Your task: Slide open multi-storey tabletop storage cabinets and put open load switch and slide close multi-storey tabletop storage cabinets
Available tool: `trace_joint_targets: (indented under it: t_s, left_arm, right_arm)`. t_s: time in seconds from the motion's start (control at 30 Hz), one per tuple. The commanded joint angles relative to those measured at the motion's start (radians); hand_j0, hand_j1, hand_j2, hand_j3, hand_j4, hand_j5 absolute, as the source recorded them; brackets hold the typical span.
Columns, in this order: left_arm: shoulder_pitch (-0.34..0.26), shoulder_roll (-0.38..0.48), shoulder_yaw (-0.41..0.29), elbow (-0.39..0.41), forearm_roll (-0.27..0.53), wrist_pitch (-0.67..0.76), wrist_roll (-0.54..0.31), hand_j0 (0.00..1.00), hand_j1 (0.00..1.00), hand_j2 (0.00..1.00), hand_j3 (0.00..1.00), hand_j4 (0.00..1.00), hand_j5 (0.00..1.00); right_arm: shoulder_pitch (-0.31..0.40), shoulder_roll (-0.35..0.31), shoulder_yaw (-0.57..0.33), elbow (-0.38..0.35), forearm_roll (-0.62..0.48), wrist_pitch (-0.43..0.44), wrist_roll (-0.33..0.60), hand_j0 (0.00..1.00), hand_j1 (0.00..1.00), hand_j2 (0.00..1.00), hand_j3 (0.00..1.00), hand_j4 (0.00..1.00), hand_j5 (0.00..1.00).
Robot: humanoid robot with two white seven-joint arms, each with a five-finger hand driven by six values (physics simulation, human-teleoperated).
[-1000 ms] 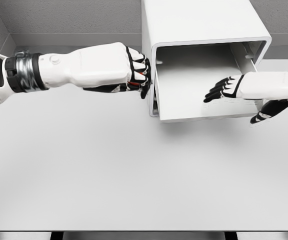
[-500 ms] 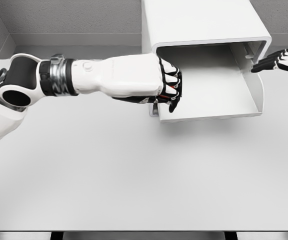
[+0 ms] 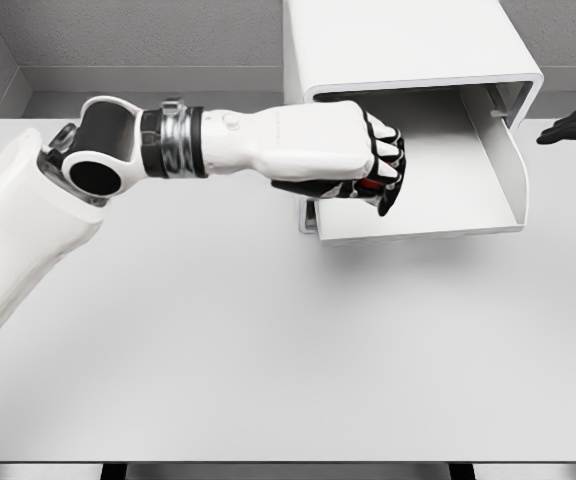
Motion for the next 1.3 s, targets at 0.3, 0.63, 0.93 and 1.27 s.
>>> trace_joint_targets:
  t_s: [0.3, 0.63, 0.93, 1.27]
  left_arm:
    - [-0.012, -0.1, -0.029, 0.125, -0.045, 0.004, 0.001, 0.37, 0.37, 0.37, 0.37, 0.37, 0.37]
    - [-0.02, -0.155, -0.017, 0.275, -0.096, 0.004, 0.001, 0.37, 0.37, 0.37, 0.37, 0.37, 0.37]
    - [-0.04, -0.166, -0.013, 0.275, -0.097, 0.004, 0.001, 0.38, 0.38, 0.38, 0.38, 0.38, 0.38]
    - [-0.041, -0.163, -0.012, 0.294, -0.105, 0.004, 0.001, 0.69, 0.69, 0.69, 0.69, 0.69, 0.69]
  right_arm:
    - [0.001, -0.016, -0.008, 0.0, -0.004, 0.003, -0.002, 1.0, 1.0, 1.0, 1.0, 1.0, 1.0]
    - [0.001, -0.015, -0.008, -0.003, -0.004, 0.003, -0.002, 1.0, 1.0, 1.0, 1.0, 1.0, 1.0]
    - [0.001, -0.013, -0.005, -0.003, -0.004, 0.003, -0.002, 1.0, 1.0, 1.0, 1.0, 1.0, 1.0]
    - [0.002, -0.012, -0.002, -0.004, -0.004, 0.003, -0.002, 1.0, 1.0, 1.0, 1.0, 1.0, 1.0]
